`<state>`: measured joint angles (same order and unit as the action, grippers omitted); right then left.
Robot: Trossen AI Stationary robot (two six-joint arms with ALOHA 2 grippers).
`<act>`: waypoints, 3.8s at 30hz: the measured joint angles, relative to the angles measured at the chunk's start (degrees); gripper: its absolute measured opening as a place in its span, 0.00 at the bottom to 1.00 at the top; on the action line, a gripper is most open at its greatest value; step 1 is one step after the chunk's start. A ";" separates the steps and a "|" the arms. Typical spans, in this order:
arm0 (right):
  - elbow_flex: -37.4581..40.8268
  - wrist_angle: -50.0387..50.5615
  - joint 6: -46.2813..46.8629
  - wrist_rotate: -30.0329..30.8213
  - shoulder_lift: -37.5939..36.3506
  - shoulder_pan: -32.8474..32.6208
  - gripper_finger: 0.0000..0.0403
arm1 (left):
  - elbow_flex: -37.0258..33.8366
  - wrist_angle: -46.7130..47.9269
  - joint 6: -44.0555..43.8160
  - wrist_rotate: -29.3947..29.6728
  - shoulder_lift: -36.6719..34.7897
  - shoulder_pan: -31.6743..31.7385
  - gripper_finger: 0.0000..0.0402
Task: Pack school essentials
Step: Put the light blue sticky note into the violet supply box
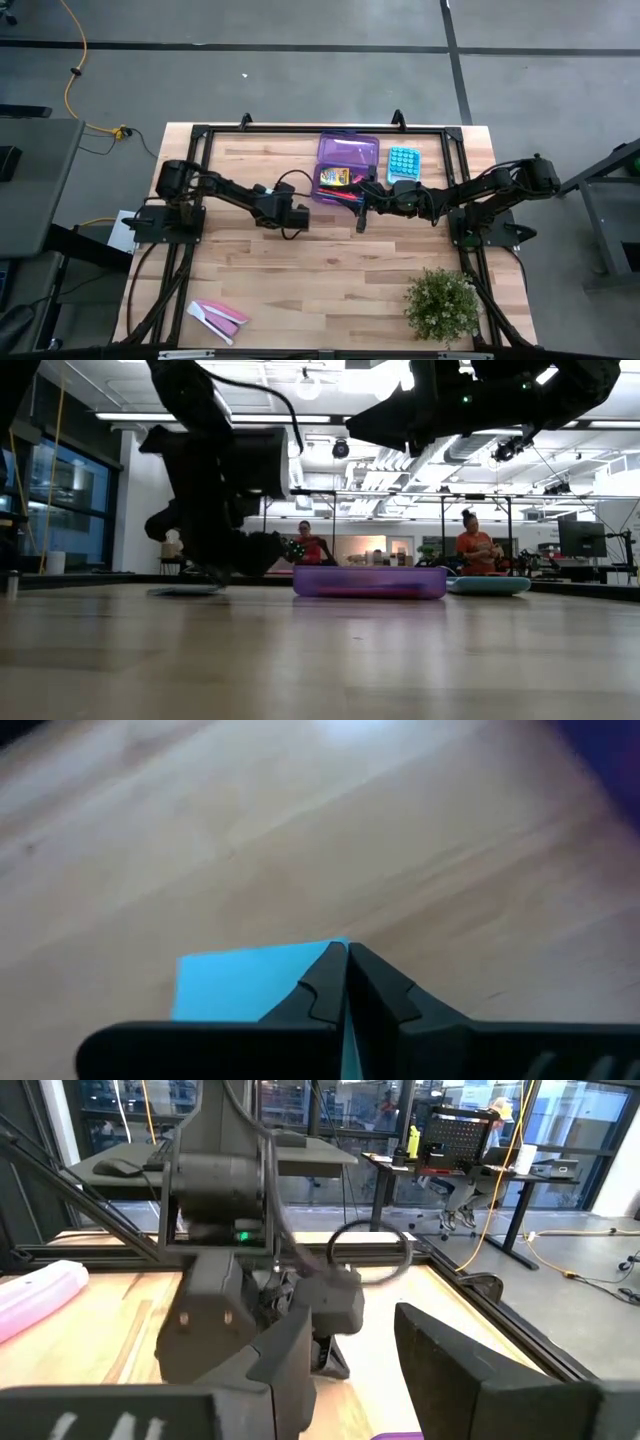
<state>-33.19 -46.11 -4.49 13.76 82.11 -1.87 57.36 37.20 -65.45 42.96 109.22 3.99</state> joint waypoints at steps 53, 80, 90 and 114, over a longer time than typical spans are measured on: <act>0.00 2.26 -0.02 -1.01 0.00 0.00 0.35 | -24.31 -59.54 43.30 -24.59 -39.70 4.92 0.00; 0.00 2.48 -0.02 -2.64 0.00 0.00 0.35 | -17.96 -47.56 63.45 -28.82 -34.95 -20.03 0.13; 0.00 2.62 0.55 -2.44 0.00 0.00 0.35 | -10.08 -35.54 72.89 -13.44 -19.63 -28.06 0.38; 0.00 3.43 1.24 -2.49 0.00 0.02 0.35 | 0.91 -20.32 72.64 -15.51 -0.62 -24.06 0.49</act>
<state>-33.19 -42.68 -3.26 11.27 82.11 -1.85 58.28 16.88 7.18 27.45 108.60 -20.08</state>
